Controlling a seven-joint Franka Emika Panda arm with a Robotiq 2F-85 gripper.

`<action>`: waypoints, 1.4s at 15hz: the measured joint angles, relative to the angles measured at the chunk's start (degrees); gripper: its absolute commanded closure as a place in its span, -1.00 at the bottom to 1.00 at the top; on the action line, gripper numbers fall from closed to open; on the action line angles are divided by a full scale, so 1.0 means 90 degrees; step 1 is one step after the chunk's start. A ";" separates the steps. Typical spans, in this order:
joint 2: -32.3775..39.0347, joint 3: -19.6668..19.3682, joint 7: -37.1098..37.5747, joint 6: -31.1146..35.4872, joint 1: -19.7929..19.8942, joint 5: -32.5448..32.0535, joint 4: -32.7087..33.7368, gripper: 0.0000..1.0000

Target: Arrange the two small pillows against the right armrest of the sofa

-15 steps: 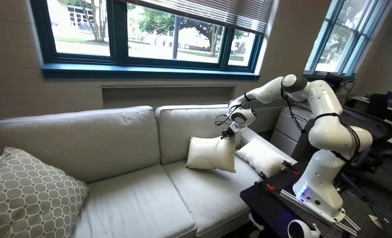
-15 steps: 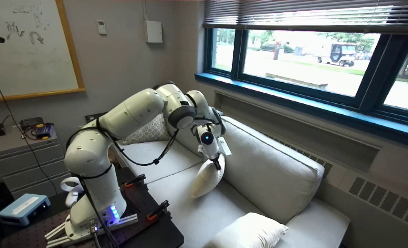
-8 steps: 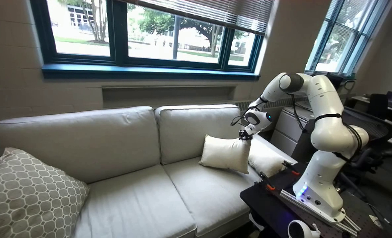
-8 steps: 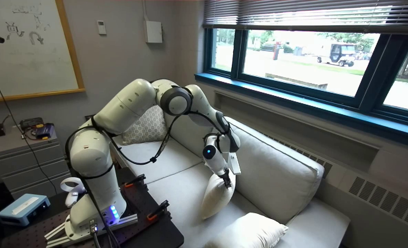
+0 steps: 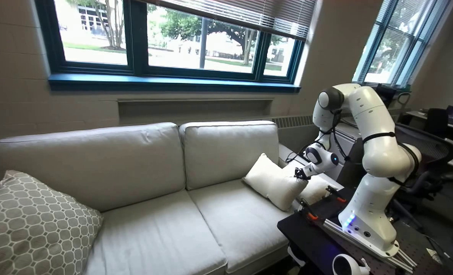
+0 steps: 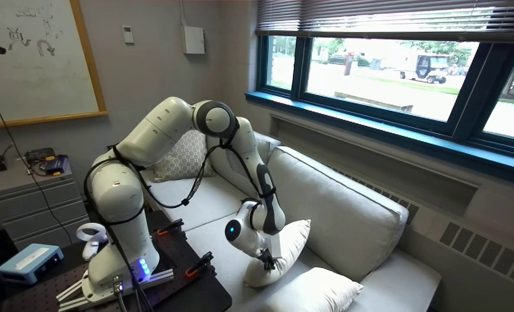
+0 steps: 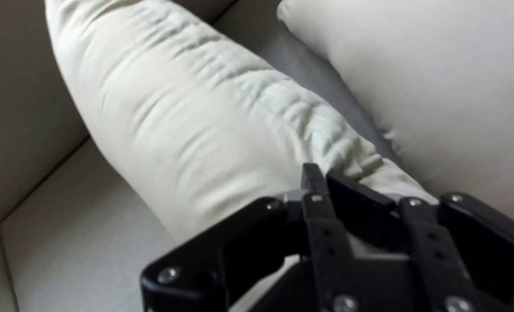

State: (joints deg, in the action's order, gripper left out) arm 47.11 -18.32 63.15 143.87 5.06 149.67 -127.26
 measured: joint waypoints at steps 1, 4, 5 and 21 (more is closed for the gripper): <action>0.0014 -0.0148 0.0000 -0.0354 -0.0005 0.0000 -0.0265 0.84; -0.0003 -0.0059 -0.0260 -0.1018 0.0653 -0.0005 -0.0841 0.84; -0.0001 -0.0020 -0.0354 -0.1295 0.0954 -0.0023 -0.1012 0.85; -0.0062 0.0969 -0.1349 -0.3158 0.1687 -0.0060 -0.1306 -0.84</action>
State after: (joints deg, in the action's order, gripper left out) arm 46.55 -9.60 51.01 115.44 20.25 149.13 -139.01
